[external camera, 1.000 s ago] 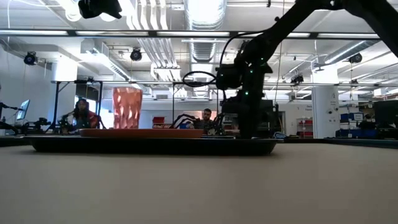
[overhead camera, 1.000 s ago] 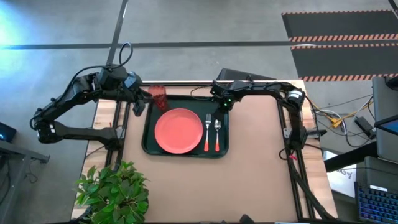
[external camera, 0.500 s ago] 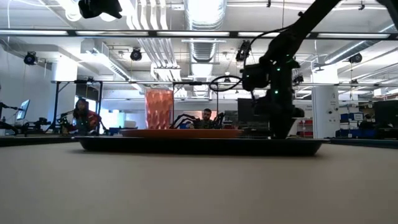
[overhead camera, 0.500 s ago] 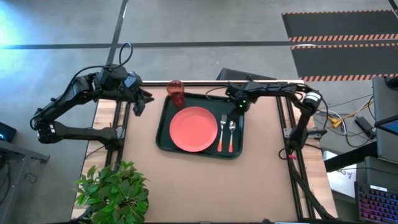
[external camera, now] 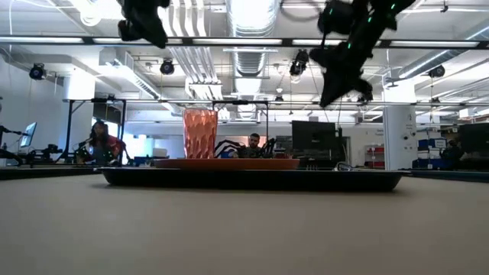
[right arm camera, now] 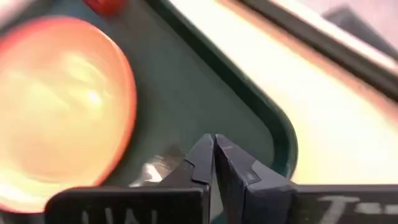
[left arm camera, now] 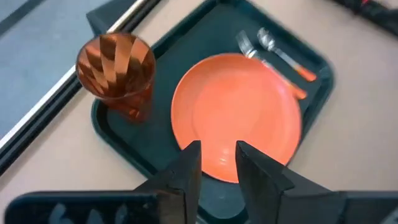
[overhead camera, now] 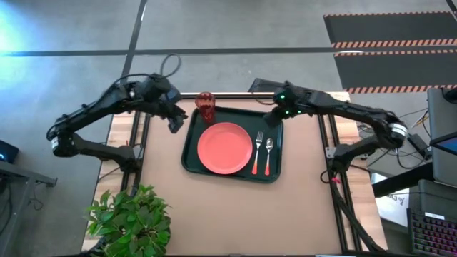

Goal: Pick and place plate/cup/fork/spoon on tray
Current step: Adjust the black table tray

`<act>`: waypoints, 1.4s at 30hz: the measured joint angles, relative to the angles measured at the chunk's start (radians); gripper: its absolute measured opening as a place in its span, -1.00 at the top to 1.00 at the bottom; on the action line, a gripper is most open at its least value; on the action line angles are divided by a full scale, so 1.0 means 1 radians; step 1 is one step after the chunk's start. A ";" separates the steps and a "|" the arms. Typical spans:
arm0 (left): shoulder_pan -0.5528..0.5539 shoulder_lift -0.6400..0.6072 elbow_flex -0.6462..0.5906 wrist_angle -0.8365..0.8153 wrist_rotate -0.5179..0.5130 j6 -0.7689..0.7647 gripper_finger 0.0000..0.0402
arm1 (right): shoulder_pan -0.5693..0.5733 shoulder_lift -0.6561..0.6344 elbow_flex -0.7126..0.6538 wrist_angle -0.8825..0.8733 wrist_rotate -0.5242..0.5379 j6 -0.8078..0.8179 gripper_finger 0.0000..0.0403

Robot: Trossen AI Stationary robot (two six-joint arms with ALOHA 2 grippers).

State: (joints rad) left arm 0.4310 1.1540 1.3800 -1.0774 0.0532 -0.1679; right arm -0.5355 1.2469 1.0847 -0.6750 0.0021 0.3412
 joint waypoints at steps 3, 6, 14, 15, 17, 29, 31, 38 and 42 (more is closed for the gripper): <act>-0.018 0.050 0.000 -0.050 -0.029 0.015 0.76 | 0.027 -0.081 0.030 0.000 0.002 0.007 0.96; -0.046 0.099 0.000 -0.139 -0.033 0.001 0.95 | 0.052 -0.149 0.057 0.001 0.028 0.008 0.96; -0.146 0.179 -0.134 -0.097 -0.096 -0.076 1.00 | 0.111 -0.230 0.074 0.013 0.036 0.032 0.96; -0.154 0.185 -0.163 -0.061 -0.097 -0.086 1.00 | 0.118 -0.230 0.073 0.011 0.037 0.032 0.96; -0.163 0.191 -0.222 0.015 -0.097 -0.091 1.00 | 0.133 -0.220 0.073 0.015 0.046 0.032 0.96; -0.166 0.205 -0.548 0.220 -0.142 -0.239 1.00 | 0.195 -0.130 0.073 0.024 0.050 0.023 0.96; -0.169 0.199 -0.595 0.282 -0.138 -0.266 1.00 | 0.202 -0.121 0.072 0.034 0.050 0.018 0.96; -0.204 0.196 -0.650 0.466 -0.104 -0.323 1.00 | 0.209 -0.120 0.072 0.076 0.042 0.016 0.96; -0.208 0.199 -0.651 0.476 -0.123 -0.323 1.00 | 0.209 -0.127 0.072 0.090 0.042 0.016 0.96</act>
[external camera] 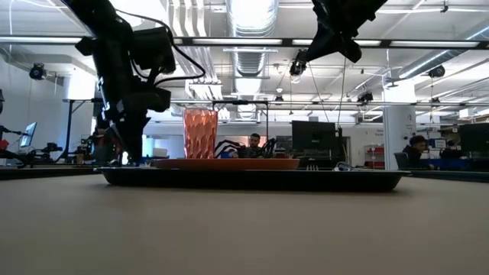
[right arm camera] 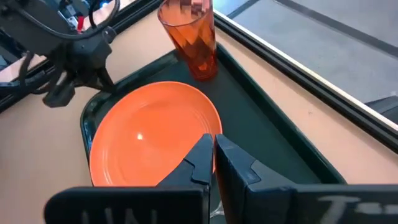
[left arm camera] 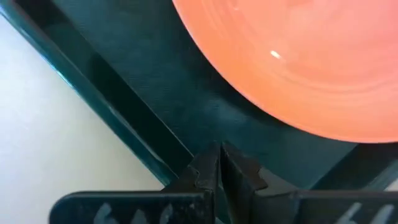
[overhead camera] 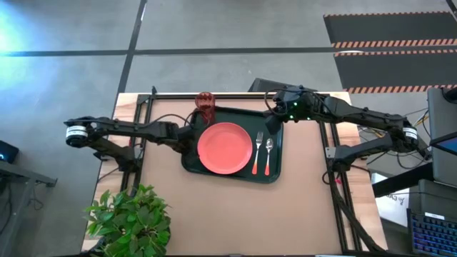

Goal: Pick and place plate/cup/fork/spoon on tray
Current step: Adjust the black table tray

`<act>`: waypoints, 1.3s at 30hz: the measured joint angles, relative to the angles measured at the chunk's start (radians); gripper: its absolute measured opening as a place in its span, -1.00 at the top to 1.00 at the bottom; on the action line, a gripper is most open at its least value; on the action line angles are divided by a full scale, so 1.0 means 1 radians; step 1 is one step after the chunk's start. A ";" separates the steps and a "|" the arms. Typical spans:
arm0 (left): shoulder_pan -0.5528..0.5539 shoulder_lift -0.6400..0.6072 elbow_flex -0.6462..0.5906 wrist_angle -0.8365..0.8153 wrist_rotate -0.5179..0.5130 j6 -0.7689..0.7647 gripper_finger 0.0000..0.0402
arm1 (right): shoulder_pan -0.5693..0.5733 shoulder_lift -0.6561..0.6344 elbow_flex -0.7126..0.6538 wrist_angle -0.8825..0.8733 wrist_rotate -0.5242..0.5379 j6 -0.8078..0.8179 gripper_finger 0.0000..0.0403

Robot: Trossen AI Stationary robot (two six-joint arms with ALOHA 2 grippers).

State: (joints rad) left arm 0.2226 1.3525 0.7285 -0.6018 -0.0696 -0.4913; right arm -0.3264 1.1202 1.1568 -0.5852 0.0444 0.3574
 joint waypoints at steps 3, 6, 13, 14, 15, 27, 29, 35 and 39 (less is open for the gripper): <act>0.000 0.001 -0.020 0.003 -0.016 0.000 1.00 | 0.000 0.000 0.000 0.000 0.000 0.000 0.96; 0.000 0.001 -0.046 0.047 -0.022 0.000 1.00 | 0.000 0.000 0.000 0.003 0.000 0.000 0.96; -0.003 0.001 -0.106 0.130 -0.028 -0.029 1.00 | 0.000 0.000 0.000 0.052 0.000 -0.001 0.96; -0.006 0.001 -0.107 0.130 -0.027 -0.033 1.00 | 0.000 0.000 0.000 0.050 0.000 -0.001 0.96; -0.010 0.001 -0.107 0.131 -0.027 -0.041 1.00 | 0.000 0.000 0.000 0.050 0.000 -0.001 0.96; -0.174 0.001 -0.135 0.127 0.009 -0.254 1.00 | 0.000 0.000 0.000 0.050 0.000 -0.001 0.96; -0.212 -0.001 -0.146 0.135 0.004 -0.297 1.00 | 0.000 0.000 0.000 0.050 0.000 -0.001 0.96; -0.279 -0.001 -0.157 0.131 -0.004 -0.394 1.00 | 0.000 0.000 0.000 0.051 0.000 -0.011 0.96; -0.307 0.000 -0.151 0.148 0.003 -0.423 1.00 | 0.000 0.000 0.000 0.052 0.000 -0.015 0.96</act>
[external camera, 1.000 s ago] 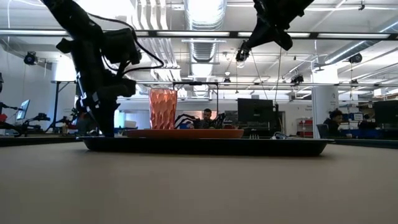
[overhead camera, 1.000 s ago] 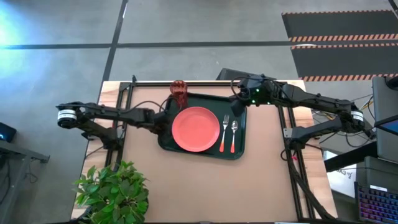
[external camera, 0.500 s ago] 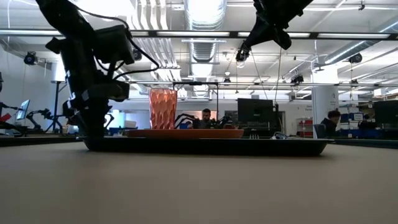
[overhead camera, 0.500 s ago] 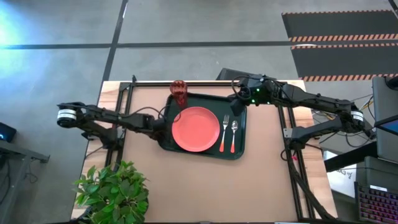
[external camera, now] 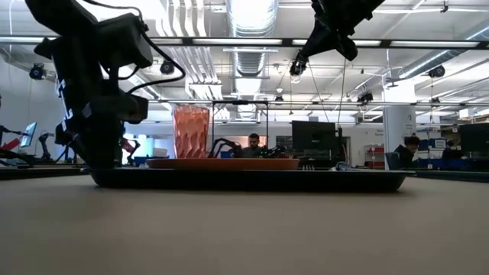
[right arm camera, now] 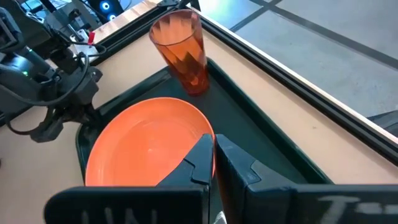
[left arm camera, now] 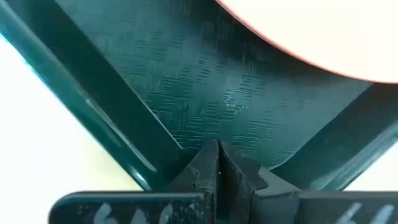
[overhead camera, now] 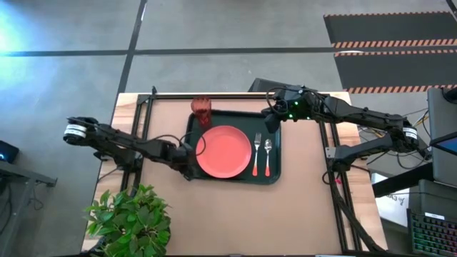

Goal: Pick and place plate/cup/fork/spoon on tray
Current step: Adjust the black table tray

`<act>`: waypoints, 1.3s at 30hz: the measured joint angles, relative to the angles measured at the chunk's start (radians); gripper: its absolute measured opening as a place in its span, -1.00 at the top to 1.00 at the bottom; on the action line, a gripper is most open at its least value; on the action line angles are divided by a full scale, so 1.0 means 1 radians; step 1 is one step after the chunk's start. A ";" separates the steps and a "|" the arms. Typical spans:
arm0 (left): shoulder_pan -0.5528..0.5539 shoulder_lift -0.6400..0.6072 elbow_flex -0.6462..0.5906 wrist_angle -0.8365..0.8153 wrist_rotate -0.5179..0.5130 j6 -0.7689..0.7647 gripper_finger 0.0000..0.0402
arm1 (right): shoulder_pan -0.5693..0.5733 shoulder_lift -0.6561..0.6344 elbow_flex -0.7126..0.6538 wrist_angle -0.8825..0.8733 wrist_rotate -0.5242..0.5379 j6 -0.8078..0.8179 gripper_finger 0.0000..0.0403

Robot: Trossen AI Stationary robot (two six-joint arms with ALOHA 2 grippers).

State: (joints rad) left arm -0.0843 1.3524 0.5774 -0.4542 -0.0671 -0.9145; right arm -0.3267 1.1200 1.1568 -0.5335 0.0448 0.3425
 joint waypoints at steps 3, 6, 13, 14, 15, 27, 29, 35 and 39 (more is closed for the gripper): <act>-0.021 0.001 0.000 0.025 0.009 -0.027 1.00 | 0.000 0.000 0.000 0.000 0.000 -0.002 0.96; -0.048 0.002 0.000 0.029 0.008 -0.072 1.00 | 0.000 0.000 0.000 0.000 0.000 -0.004 0.96; -0.150 0.002 0.000 0.034 0.004 -0.198 1.00 | 0.000 0.000 0.000 0.000 0.000 -0.023 0.96; -0.164 0.002 0.000 0.035 -0.005 -0.212 1.00 | 0.000 0.000 0.000 0.000 0.000 -0.026 0.96; -0.176 0.002 0.000 0.036 -0.017 -0.227 1.00 | 0.000 0.000 0.000 0.000 0.000 -0.028 0.96; -0.202 -0.018 0.122 0.040 -0.272 -0.074 1.00 | -0.003 0.076 0.000 -0.121 0.008 -0.003 0.96; -0.197 -0.019 0.147 -0.019 -0.295 -0.069 1.00 | -0.003 0.114 -0.002 -0.166 0.016 -0.002 0.96; -0.196 -0.024 0.162 -0.263 -0.300 -0.112 1.00 | -0.007 0.253 -0.015 -0.195 0.037 0.001 0.96; -0.197 -0.033 0.157 -0.391 -0.282 -0.152 1.00 | -0.010 0.351 -0.020 -0.195 0.037 -0.003 0.96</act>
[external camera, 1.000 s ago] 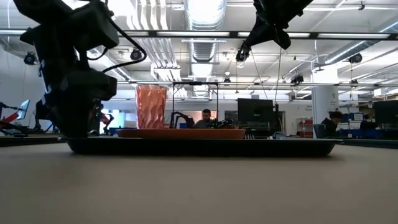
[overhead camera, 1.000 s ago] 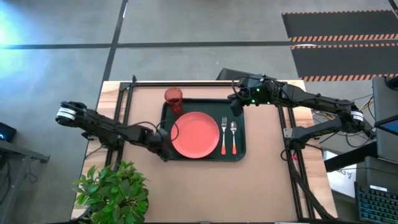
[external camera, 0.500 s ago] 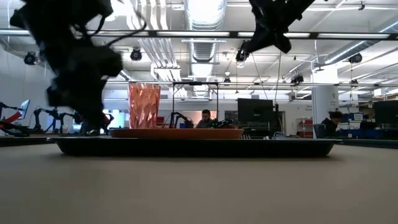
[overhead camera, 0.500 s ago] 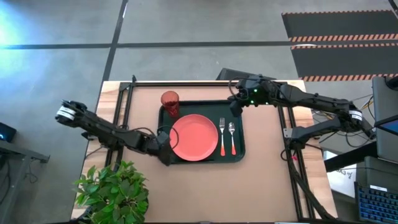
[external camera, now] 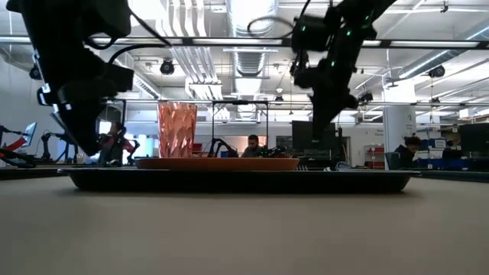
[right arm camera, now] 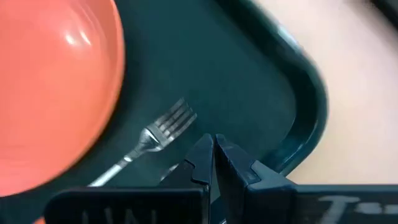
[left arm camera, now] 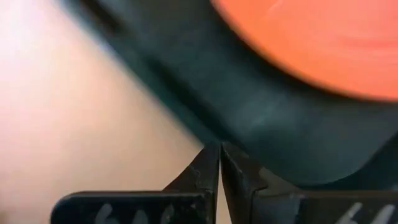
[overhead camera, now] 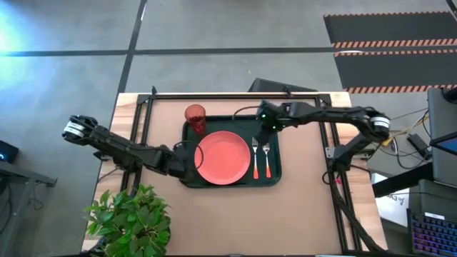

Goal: Pick and place plate/cup/fork/spoon on tray
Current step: Adjust the black table tray

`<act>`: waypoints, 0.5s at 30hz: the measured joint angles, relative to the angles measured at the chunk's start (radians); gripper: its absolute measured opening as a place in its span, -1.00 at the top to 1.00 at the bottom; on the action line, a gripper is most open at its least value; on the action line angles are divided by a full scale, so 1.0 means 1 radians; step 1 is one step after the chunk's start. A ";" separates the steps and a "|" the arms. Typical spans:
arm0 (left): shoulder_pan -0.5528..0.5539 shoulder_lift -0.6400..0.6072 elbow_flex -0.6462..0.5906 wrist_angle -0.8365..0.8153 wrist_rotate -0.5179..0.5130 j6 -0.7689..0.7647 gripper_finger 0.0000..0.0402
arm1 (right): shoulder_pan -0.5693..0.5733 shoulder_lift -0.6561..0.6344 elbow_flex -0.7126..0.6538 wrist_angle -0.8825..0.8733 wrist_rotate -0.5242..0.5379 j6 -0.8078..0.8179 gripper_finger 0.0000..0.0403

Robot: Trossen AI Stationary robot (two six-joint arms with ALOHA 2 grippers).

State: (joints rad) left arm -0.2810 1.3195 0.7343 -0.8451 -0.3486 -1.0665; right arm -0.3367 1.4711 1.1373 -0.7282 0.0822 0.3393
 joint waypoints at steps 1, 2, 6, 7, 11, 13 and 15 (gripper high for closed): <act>0.000 -0.005 0.000 -0.023 0.000 -0.002 1.00 | -0.001 0.025 -0.001 -0.002 0.000 0.000 0.96; 0.000 -0.011 0.000 -0.043 0.000 -0.006 1.00 | -0.004 0.048 -0.002 -0.002 0.000 -0.001 0.96; 0.000 -0.044 -0.008 -0.114 0.000 -0.028 1.00 | -0.014 0.122 -0.004 -0.026 0.013 -0.019 0.96; 0.000 -0.051 -0.011 -0.125 0.000 -0.029 1.00 | -0.016 0.134 -0.004 -0.037 0.024 -0.023 0.96; 0.000 -0.084 -0.027 -0.145 0.000 -0.054 1.00 | -0.043 0.161 -0.006 -0.058 0.034 -0.027 0.96; 0.000 -0.096 -0.030 -0.143 0.000 -0.057 1.00 | -0.058 0.165 -0.013 -0.058 0.033 -0.027 0.96; 0.000 -0.105 -0.032 -0.141 -0.003 -0.057 1.00 | -0.072 0.166 -0.022 -0.054 0.031 -0.026 0.96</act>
State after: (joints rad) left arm -0.2810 1.2141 0.7021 -0.9863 -0.3519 -1.1233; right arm -0.4091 1.6367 1.1149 -0.7822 0.1135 0.3138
